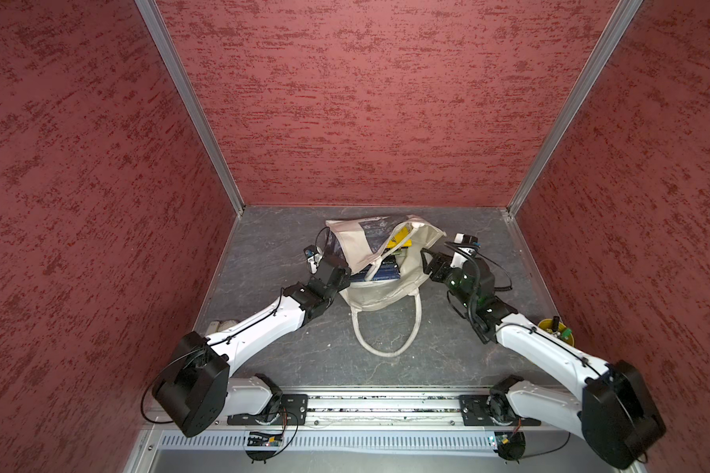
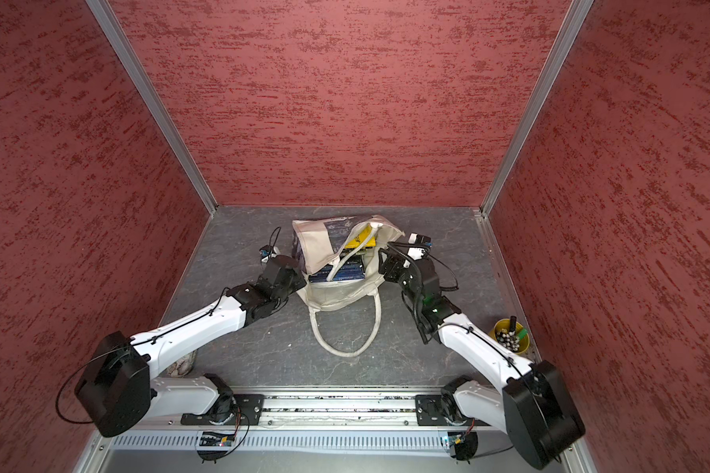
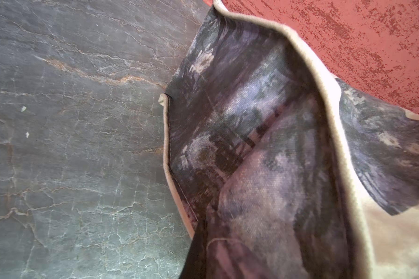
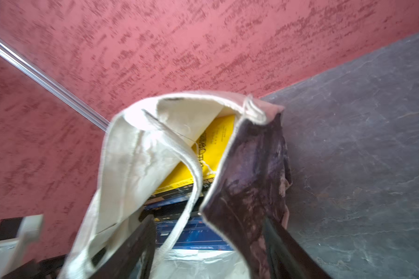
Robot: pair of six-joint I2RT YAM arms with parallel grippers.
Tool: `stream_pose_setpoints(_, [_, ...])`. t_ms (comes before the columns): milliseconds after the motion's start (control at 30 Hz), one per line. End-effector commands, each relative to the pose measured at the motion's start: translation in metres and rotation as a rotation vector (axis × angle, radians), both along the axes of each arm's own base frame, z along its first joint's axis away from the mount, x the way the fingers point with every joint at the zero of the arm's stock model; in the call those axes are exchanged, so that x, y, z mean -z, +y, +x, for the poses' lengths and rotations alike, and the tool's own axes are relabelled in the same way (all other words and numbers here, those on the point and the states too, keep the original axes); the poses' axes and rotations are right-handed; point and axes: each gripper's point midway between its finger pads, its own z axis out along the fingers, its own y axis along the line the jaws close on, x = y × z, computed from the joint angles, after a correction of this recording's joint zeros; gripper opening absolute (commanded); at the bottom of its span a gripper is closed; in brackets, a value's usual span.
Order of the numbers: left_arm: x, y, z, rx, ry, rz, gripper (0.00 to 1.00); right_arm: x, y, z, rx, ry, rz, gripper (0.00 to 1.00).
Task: Take out the books from the canvas bag
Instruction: Adjust the canvas bag at the center of the board.
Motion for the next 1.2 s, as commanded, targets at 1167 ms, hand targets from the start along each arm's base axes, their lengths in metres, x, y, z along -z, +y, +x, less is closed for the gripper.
stream_pose_setpoints(1167, [-0.019,-0.019,-0.02,0.103,-0.039,-0.001,0.0,0.034,0.166,-0.016,-0.312,-0.13,-0.069,0.54])
